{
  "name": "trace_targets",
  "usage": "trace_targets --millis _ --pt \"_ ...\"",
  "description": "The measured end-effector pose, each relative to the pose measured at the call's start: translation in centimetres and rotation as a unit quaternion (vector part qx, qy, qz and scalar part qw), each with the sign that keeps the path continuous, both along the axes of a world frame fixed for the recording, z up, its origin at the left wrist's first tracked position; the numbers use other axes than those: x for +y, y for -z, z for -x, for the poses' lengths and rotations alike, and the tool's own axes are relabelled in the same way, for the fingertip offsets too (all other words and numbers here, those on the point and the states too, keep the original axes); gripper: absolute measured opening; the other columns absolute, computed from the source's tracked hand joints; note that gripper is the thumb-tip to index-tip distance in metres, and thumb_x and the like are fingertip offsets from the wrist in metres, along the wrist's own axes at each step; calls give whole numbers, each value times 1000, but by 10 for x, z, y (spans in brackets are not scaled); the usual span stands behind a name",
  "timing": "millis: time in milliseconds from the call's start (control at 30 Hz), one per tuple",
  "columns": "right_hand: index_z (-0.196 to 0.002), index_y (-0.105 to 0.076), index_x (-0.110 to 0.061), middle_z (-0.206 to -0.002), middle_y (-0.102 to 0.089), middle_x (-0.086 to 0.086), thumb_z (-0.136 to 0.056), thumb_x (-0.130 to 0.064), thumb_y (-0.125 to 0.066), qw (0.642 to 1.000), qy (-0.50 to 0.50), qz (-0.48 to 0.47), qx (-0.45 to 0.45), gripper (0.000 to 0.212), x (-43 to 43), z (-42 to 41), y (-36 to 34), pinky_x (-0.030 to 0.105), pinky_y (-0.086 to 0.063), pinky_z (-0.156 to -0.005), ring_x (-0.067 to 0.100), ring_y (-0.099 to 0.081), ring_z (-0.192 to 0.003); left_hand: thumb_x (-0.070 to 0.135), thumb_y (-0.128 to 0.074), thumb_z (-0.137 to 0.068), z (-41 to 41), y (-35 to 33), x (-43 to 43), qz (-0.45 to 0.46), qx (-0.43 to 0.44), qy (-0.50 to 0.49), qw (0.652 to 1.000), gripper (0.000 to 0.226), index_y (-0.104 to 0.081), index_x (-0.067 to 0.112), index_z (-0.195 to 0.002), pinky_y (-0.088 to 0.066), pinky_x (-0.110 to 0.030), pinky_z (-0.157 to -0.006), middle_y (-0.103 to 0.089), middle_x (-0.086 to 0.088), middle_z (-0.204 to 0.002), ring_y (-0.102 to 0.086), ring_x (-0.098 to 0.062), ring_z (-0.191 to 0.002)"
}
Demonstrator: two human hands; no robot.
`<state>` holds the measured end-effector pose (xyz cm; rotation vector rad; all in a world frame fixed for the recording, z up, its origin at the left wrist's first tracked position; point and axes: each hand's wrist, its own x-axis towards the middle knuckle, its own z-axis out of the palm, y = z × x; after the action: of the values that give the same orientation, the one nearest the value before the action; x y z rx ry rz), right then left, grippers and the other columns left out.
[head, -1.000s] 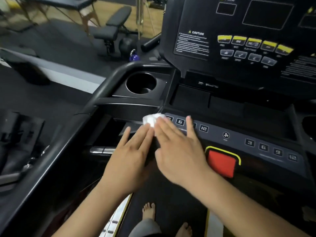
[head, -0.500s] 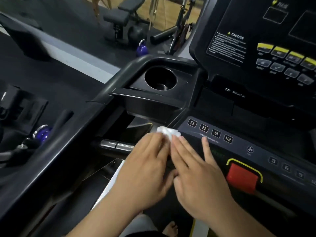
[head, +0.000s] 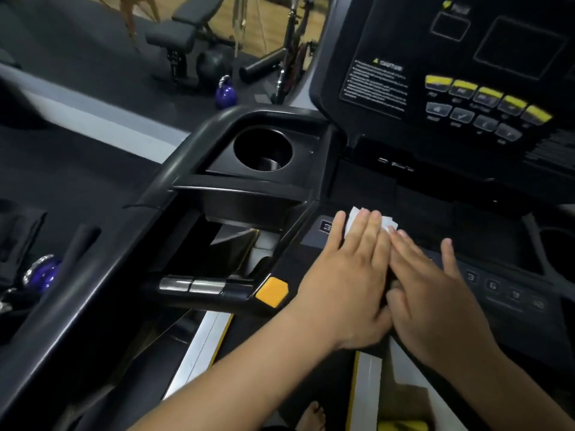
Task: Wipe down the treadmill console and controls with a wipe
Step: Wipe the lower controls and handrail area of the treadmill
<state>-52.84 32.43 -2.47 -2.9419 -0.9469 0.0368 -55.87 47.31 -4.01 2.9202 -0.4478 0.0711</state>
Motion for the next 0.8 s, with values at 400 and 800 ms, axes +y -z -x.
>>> trace_targets --millis 400,800 --pt "-150 -29 -12 -159 -24 2 -93 -28 -33 969 230 90 -23 59 -122 20 7 61 -18 -115 13 -13 -145 53 -35 -92 -49 0 -134 -48 -34 203 977 90 1 0 -154 8 -58 -118 4 -23 -162 9 -38 -150" --pt "-144 -34 -9 -149 -36 6 -71 -11 -71 968 237 -53 -63 82 -176 78 23 44 -24 -106 9 -6 -141 50 -35 -96 5 12 -181 -51 -52 222 972 85 1 2 -154 8 -62 -116 6 -21 -162 13 -34 -150"
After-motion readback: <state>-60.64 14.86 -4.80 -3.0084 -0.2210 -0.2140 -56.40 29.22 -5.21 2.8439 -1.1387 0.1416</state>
